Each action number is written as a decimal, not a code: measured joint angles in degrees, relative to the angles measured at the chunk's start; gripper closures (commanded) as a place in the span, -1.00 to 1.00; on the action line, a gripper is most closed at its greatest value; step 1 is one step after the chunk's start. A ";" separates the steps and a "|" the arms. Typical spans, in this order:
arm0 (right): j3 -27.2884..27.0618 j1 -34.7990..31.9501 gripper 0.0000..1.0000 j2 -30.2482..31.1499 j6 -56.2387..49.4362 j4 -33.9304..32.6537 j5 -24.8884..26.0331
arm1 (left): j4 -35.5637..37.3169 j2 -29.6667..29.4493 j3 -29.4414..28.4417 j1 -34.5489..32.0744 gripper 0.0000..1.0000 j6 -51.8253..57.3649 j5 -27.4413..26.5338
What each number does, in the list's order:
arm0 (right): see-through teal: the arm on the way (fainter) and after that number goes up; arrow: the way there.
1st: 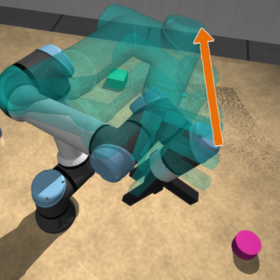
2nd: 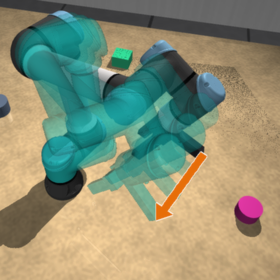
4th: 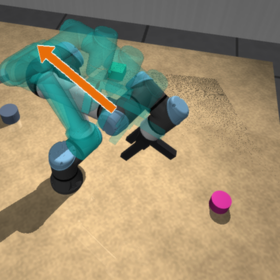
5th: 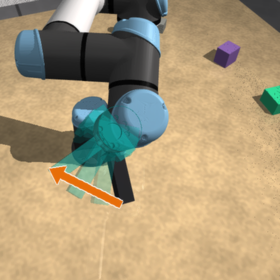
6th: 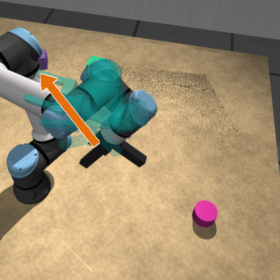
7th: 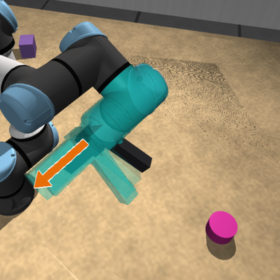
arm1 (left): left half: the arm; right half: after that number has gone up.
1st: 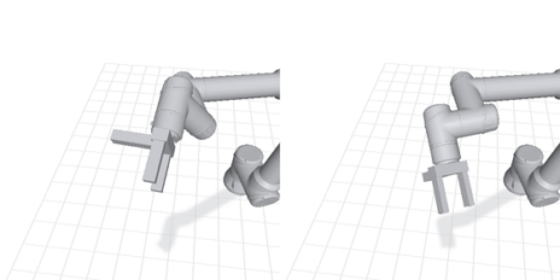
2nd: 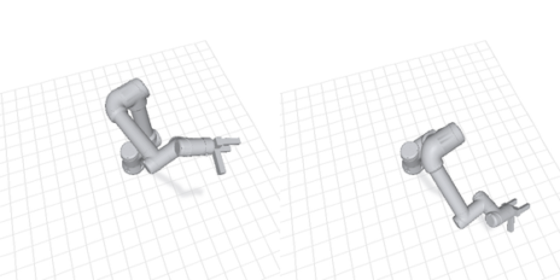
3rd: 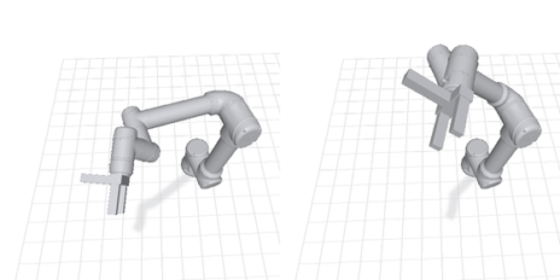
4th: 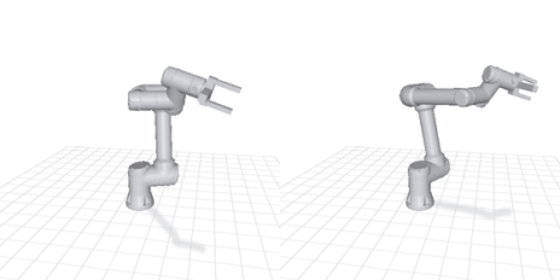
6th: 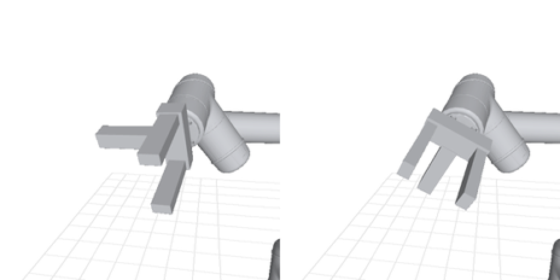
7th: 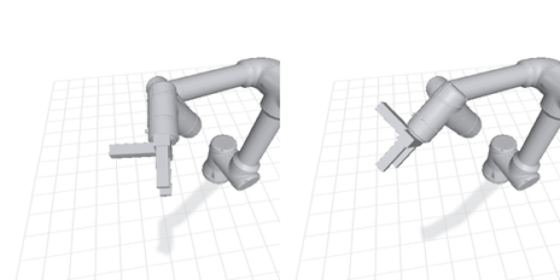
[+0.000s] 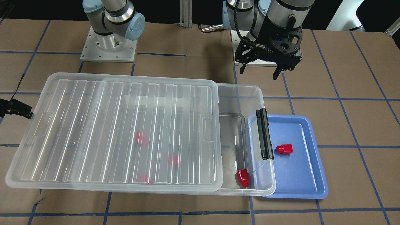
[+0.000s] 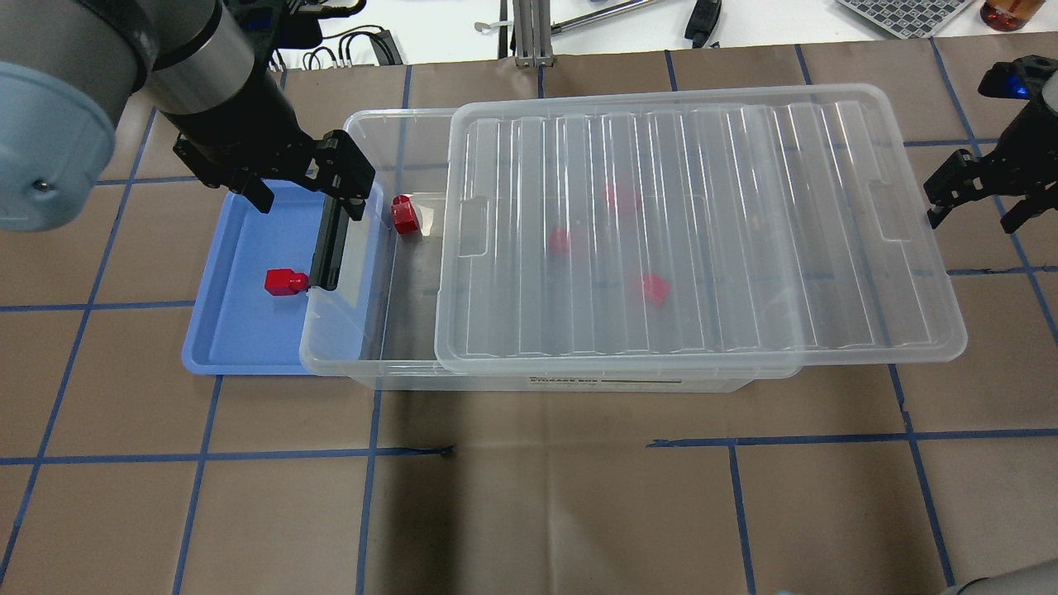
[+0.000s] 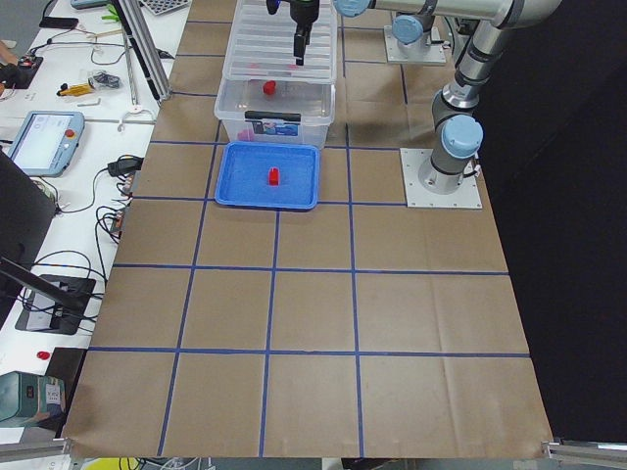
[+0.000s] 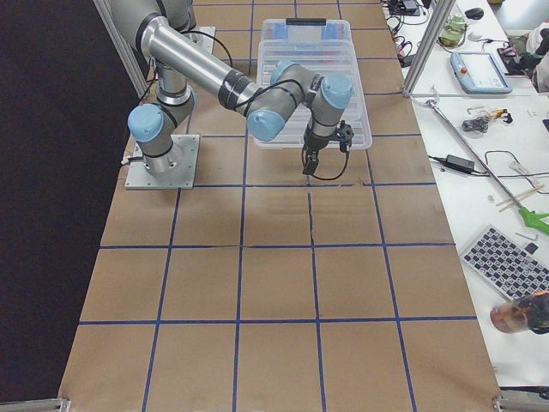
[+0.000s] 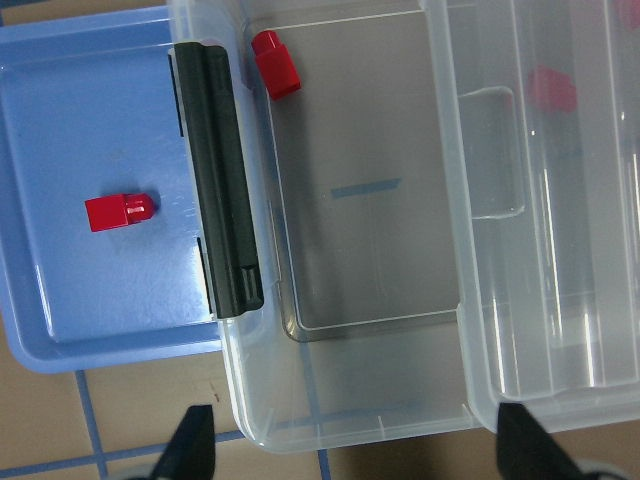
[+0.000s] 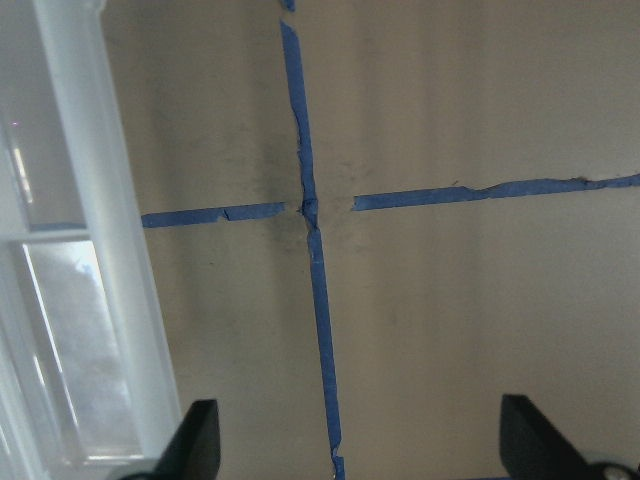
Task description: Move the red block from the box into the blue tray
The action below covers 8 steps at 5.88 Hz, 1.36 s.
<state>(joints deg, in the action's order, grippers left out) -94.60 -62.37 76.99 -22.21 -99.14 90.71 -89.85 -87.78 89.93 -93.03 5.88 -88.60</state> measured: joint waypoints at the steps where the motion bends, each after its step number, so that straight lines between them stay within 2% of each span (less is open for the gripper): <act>1: -0.32 -1.18 -1.00 0.49 1.61 -0.06 -0.14 | 0.02 0.17 -0.03 0.97 -0.97 0.17 -0.05; 8: -1.19 -6.90 -1.00 2.23 7.69 0.25 -0.11 | 0.46 -0.15 -0.73 2.68 -0.97 -0.84 0.26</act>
<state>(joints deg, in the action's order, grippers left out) -95.80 -69.27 79.22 -14.52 -98.89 90.60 -89.39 -87.93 89.20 -90.35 5.04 -88.33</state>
